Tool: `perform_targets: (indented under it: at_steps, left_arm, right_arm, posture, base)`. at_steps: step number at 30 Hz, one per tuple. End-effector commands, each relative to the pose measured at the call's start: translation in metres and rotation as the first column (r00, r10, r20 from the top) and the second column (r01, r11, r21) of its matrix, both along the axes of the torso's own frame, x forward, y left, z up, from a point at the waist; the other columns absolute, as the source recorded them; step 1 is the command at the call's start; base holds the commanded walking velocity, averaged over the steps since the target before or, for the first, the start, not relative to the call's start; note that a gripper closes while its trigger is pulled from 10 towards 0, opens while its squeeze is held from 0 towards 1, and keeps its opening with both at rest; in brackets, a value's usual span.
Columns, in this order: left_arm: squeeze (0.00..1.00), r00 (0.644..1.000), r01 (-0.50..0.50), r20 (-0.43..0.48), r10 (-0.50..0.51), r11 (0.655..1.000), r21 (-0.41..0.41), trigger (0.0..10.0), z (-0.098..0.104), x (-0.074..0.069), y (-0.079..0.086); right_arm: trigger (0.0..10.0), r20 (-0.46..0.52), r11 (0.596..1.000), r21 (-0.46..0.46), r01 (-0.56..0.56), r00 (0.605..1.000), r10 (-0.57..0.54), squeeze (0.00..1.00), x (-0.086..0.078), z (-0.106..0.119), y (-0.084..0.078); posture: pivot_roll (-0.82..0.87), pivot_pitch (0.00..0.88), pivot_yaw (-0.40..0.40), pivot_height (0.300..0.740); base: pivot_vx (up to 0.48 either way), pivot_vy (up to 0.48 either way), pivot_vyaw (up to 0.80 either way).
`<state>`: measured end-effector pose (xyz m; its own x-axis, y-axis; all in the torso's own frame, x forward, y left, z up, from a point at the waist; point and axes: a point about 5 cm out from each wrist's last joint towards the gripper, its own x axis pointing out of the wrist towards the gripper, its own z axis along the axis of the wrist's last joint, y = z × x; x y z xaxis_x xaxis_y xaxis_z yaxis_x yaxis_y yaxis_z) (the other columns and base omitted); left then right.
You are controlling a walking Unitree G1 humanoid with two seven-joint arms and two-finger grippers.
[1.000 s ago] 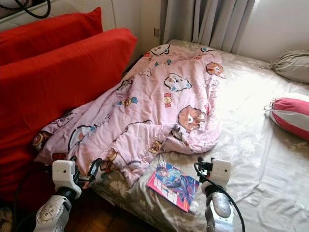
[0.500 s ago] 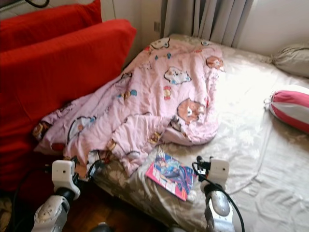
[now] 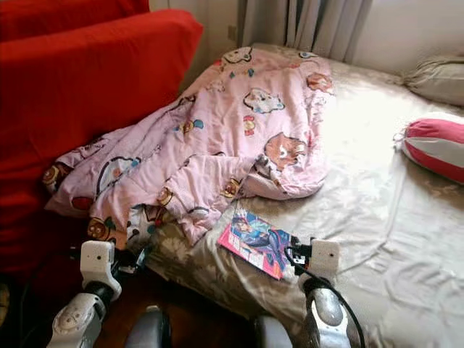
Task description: Clean up the room
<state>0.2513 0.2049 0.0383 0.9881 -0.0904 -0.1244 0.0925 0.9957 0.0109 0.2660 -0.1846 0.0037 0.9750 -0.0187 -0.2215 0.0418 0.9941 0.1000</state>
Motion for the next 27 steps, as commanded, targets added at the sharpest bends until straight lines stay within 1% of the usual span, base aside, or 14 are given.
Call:
perform_targets:
  at_steps: [1,4,13,20,23,24,27]
  left_arm:
    - [0.00,1.000,0.016,-0.022,-0.016,1.000,0.015,10.0,-0.0028,-0.0010,-0.0030]
    - [0.00,0.999,0.010,-0.030,-0.010,1.000,0.029,10.0,-0.0043,-0.0007,-0.0027]
    - [0.00,0.999,0.030,-0.032,-0.030,0.999,0.021,10.0,-0.0047,0.0003,-0.0081]
    - [0.00,0.999,0.034,-0.035,-0.033,0.999,0.014,10.0,-0.0047,0.0006,-0.0089]
    - [0.00,0.999,0.029,-0.035,-0.029,0.999,0.015,10.0,-0.0045,0.0006,-0.0077]
    - [0.00,0.999,0.026,-0.033,-0.026,1.000,0.014,10.0,-0.0042,0.0010,-0.0071]
    - [0.00,0.999,0.025,-0.037,-0.025,0.999,0.025,10.0,-0.0043,0.0013,-0.0063]
  right_arm:
    - [10.0,-0.017,1.000,-0.002,-0.002,1.000,0.002,0.00,-0.0031,-0.0034,-0.0016]
    - [10.0,-0.013,1.000,0.003,-0.007,1.000,0.007,0.00,-0.0030,-0.0032,-0.0007]
    - [10.0,-0.013,0.999,0.026,-0.027,1.000,0.027,0.00,-0.0038,-0.0039,0.0001]
    - [10.0,-0.032,0.999,0.026,-0.030,0.999,0.031,0.00,-0.0046,-0.0064,0.0011]
    - [10.0,-0.056,0.999,0.032,-0.041,0.998,0.042,0.00,-0.0047,-0.0091,0.0044]
    - [10.0,-0.038,0.998,0.039,-0.045,0.998,0.046,0.00,-0.0055,-0.0085,0.0056]
    - [10.0,-0.041,0.998,0.039,-0.048,0.998,0.049,0.00,-0.0066,-0.0093,0.0056]
  posture:
    - [0.12,0.123,-0.057,0.634]
    - [0.12,0.119,-0.057,0.634]
    - [0.12,0.109,-0.055,0.634]
    - [0.12,0.118,-0.057,0.634]
    - [0.12,0.127,-0.057,0.620]
    - [0.12,0.127,-0.056,0.607]
    - [0.12,0.128,-0.055,0.607]
  base:
    - [0.000,0.000,0.00]
    - [0.000,0.000,0.00]
    - [0.000,0.000,0.00]
    - [0.000,0.000,0.00]
    - [0.000,0.000,0.00]
    - [0.000,0.000,0.00]
    - [0.000,0.000,0.00]
